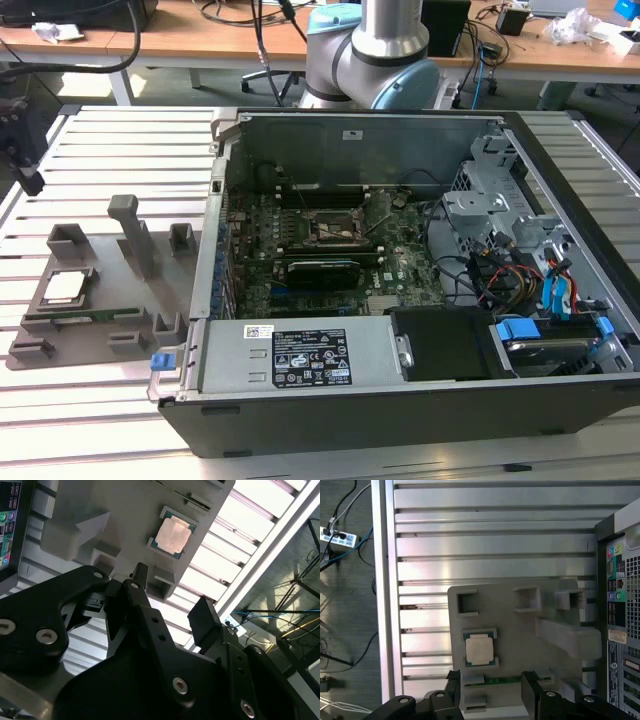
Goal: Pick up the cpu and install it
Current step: 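Pick up the cpu and move it towards the insertion slot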
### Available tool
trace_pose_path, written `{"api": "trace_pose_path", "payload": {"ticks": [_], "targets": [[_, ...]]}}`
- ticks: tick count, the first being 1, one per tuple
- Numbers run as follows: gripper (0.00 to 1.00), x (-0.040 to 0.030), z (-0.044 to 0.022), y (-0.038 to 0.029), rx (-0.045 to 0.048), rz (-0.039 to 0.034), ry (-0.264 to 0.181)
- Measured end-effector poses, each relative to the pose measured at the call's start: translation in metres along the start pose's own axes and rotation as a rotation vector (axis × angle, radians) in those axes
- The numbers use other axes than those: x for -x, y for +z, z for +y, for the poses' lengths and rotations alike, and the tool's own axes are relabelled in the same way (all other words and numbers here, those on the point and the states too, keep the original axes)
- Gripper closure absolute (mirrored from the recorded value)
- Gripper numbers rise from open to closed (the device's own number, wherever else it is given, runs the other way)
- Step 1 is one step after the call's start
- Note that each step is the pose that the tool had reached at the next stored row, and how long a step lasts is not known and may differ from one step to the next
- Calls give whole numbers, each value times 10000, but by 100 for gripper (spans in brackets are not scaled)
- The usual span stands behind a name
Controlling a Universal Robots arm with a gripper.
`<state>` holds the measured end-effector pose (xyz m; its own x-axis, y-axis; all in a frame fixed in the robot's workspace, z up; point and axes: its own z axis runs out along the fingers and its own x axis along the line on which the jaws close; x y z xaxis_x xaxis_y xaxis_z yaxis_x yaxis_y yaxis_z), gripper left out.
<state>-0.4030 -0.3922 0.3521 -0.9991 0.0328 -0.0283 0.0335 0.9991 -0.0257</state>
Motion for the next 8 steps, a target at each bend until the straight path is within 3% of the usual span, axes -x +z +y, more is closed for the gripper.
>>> {"api": "trace_pose_path", "payload": {"ticks": [8], "targets": [[40,-2,2,58,0,0,0]]}}
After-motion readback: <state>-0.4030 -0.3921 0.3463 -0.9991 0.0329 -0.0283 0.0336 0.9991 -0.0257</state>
